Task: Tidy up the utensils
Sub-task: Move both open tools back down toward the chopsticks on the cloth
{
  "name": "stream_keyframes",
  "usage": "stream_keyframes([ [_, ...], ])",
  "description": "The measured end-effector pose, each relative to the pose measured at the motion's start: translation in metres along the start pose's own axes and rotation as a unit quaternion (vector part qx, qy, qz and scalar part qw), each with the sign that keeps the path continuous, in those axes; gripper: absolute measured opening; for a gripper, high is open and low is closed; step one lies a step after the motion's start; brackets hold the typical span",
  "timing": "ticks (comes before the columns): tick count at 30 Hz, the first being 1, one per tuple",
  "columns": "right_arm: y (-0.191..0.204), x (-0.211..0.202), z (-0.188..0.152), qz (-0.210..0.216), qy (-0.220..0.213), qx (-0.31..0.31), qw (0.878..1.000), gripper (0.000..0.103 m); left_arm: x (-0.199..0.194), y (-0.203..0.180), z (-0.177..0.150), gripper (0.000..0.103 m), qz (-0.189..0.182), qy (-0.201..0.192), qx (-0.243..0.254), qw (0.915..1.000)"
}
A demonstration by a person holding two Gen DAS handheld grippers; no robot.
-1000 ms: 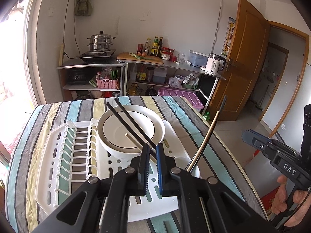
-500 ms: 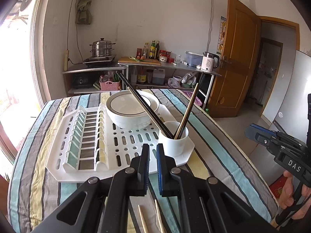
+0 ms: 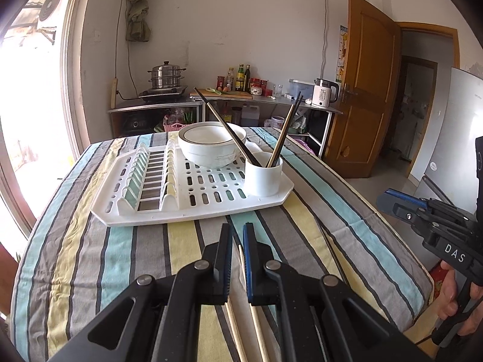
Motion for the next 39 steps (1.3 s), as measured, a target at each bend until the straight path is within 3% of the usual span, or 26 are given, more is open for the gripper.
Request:
stream_keyframes([
  [21, 0.006, -0.035, -0.049, 0.011, 0.021, 0.026, 0.999, 0.017, -0.046, 0.01, -0.058, 0.006, 0.012, 0.018, -0.007, 0.9997],
  [39, -0.003, -0.016, -0.066, 0.005, 0.051, 0.038, 0.998, 0.017, -0.015, 0.018, -0.082, 0.015, 0.015, 0.067, -0.021, 0.9974],
])
Point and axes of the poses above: each gripper's, at about its wrist camera, not at the fingertips, and x roughly the way its jaws point, y to its left, z to its top, the point moved 10 cm from there along x, roughly the way its jaws point, and after that the axes turned 11 degrees about -y, right-handed, at the moved point
